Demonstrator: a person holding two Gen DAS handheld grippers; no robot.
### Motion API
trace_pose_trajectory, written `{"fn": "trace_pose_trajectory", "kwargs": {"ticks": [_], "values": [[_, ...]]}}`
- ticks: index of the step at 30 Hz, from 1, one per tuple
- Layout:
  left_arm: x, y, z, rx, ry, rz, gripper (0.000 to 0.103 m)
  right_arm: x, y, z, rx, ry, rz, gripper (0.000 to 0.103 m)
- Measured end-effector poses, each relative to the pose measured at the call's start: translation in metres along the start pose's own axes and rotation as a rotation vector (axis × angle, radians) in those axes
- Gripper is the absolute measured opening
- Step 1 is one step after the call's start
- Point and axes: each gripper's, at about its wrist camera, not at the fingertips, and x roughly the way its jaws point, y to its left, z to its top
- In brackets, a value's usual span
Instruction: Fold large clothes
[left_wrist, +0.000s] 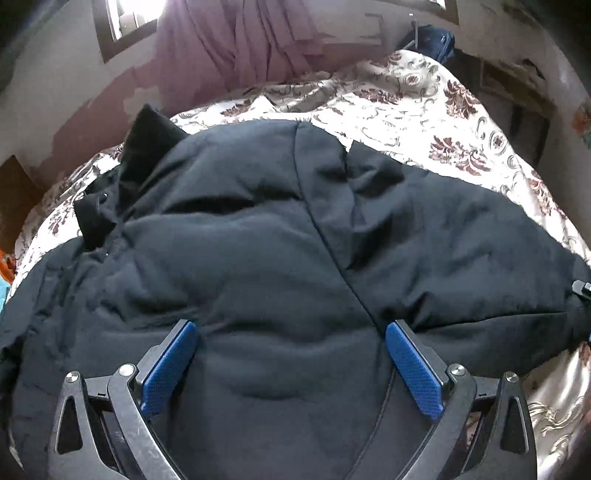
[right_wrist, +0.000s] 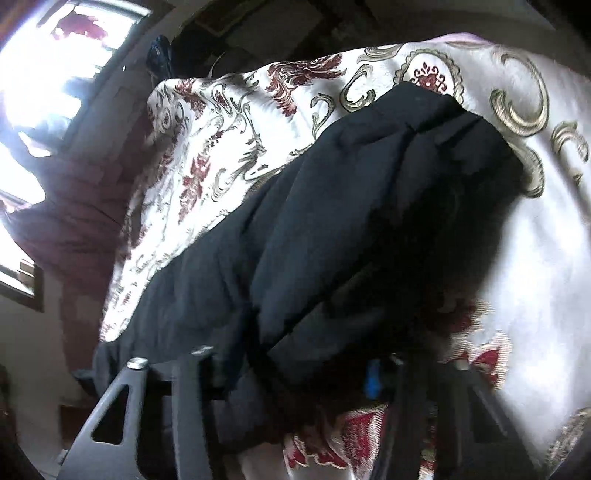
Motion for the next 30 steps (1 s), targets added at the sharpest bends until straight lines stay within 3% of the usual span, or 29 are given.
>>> {"fn": "trace_pose_trajectory", "kwargs": {"ticks": [2, 5, 7, 12, 16, 18, 21, 25, 28, 29, 30], "values": [[0.004, -0.002, 0.001, 0.002, 0.016, 0.002, 0.103, 0.001, 0.003, -0.002, 0.005, -0.015, 0.026, 0.023], [0.010, -0.005, 0.001, 0.021, 0.047, 0.015, 0.103, -0.013, 0.022, -0.004, -0.042, -0.108, 0.074, 0.013], [0.009, -0.004, 0.002, 0.019, 0.054, -0.001, 0.103, -0.030, 0.040, -0.006, -0.093, -0.171, 0.139, 0.012], [-0.025, 0.035, -0.009, -0.083, 0.001, -0.225, 0.102, -0.090, 0.107, -0.034, -0.347, -0.350, 0.274, 0.011], [-0.062, 0.083, -0.042, -0.186, 0.005, -0.278, 0.103, -0.129, 0.168, -0.090, -0.581, -0.398, 0.396, 0.011], [-0.078, 0.110, -0.067, -0.212, 0.020, -0.313, 0.103, -0.140, 0.204, -0.133, -0.745, -0.389, 0.429, 0.011], [-0.099, 0.156, -0.108, -0.245, 0.034, -0.297, 0.103, -0.144, 0.245, -0.204, -0.990, -0.341, 0.460, 0.011], [-0.120, 0.220, -0.155, -0.336, 0.042, -0.276, 0.103, -0.124, 0.271, -0.302, -1.251, -0.216, 0.462, 0.011], [-0.126, 0.256, -0.187, -0.402, 0.042, -0.257, 0.103, -0.098, 0.276, -0.366, -1.436, -0.063, 0.434, 0.012], [-0.128, 0.264, -0.196, -0.425, 0.045, -0.252, 0.103, -0.093, 0.275, -0.383, -1.478, -0.019, 0.422, 0.017], [-0.129, 0.275, -0.208, -0.459, 0.043, -0.247, 0.103, -0.085, 0.273, -0.398, -1.520, 0.034, 0.414, 0.029]]}}
